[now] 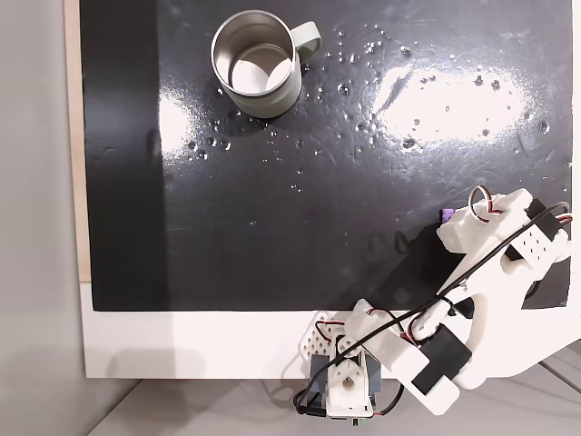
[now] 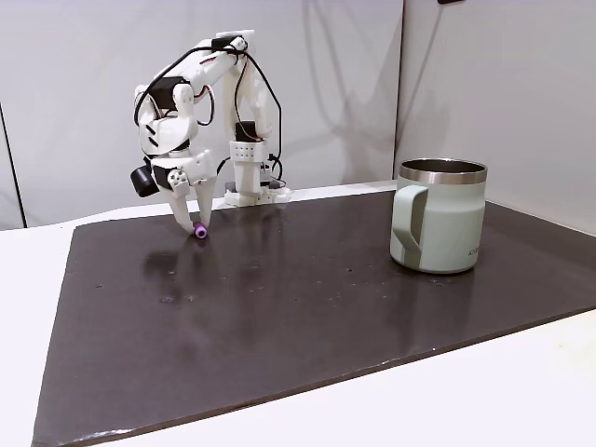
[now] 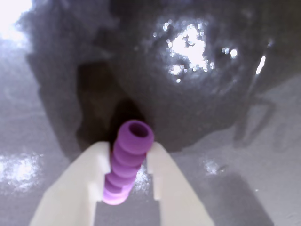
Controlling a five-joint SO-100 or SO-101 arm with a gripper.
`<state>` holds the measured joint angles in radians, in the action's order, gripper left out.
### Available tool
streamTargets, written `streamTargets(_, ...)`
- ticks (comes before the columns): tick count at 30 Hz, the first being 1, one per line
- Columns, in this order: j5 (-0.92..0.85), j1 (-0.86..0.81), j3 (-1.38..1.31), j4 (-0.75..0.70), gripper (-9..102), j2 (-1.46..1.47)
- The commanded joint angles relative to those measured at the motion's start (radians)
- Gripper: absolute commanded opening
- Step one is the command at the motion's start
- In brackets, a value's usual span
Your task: Grasp a pengrip and put it in the cup.
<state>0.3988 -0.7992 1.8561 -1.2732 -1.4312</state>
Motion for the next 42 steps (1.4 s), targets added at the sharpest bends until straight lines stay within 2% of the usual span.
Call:
streamTargets(1, 0.008, 0.005, -0.005, -0.012, 0, 0.002)
streamTargets(5, 0.008, 0.038, -0.034, -0.094, 0, -0.075)
streamTargets(12, 0.005, 0.117, -0.181, -0.333, 0, -0.258)
streamTargets(20, 0.048, 0.261, -0.383, -0.485, 0, -0.287)
streamTargets(29, 0.054, 0.684, -0.354, -0.479, 0, -0.434)
streamTargets(38, -0.023, 1.081, -0.371, -0.446, 0, -0.391)
streamTargets(42, -0.032, 1.207, -0.430, -0.445, 0, -0.325)
